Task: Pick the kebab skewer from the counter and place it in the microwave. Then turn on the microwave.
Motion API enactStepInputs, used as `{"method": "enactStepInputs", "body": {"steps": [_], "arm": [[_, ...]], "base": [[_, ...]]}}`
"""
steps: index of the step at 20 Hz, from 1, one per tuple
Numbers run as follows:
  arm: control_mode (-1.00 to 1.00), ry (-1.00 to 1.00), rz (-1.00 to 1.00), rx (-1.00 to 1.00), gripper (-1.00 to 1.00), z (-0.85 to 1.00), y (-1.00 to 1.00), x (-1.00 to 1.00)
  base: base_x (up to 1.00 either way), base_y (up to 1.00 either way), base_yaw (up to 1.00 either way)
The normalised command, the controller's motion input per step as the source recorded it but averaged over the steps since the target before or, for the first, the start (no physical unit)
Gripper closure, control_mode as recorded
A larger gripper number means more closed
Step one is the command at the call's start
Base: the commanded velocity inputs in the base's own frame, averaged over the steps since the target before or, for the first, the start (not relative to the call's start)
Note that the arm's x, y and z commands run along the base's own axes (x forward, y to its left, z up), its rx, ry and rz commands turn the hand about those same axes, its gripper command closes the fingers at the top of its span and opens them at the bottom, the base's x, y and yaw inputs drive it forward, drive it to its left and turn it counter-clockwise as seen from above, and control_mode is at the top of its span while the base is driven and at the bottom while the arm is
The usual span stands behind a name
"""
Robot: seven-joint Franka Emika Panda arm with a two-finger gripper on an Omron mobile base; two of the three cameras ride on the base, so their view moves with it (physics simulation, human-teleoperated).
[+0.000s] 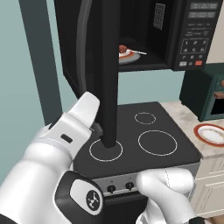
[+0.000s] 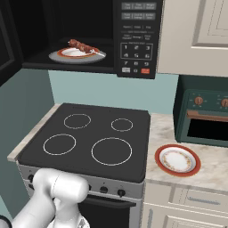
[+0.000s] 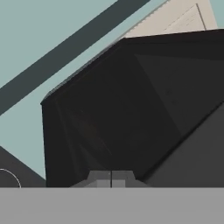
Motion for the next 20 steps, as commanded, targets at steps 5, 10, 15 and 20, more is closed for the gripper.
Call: {"method": "enactStepInputs", "body": {"steps": [5,10,15,20], "arm": [[-1.0,0.0,-0.04,-0.01,1.0,0.02,-0.18,0.0],[-1.0,0.0,-0.04,0.0,1.0,0.04,-0.17,0.0],[-1.0,0.0,-0.04,0.0,1.0,0.04,-0.22,0.0],[-1.0,0.0,-0.05,0.0,1.0,0.07,-0.3,0.0]], "base": [[0.0,0.0,0.0],[0.0,0.0,0.0],[0.0,0.0,0.0],[0.0,0.0,0.0]]}}
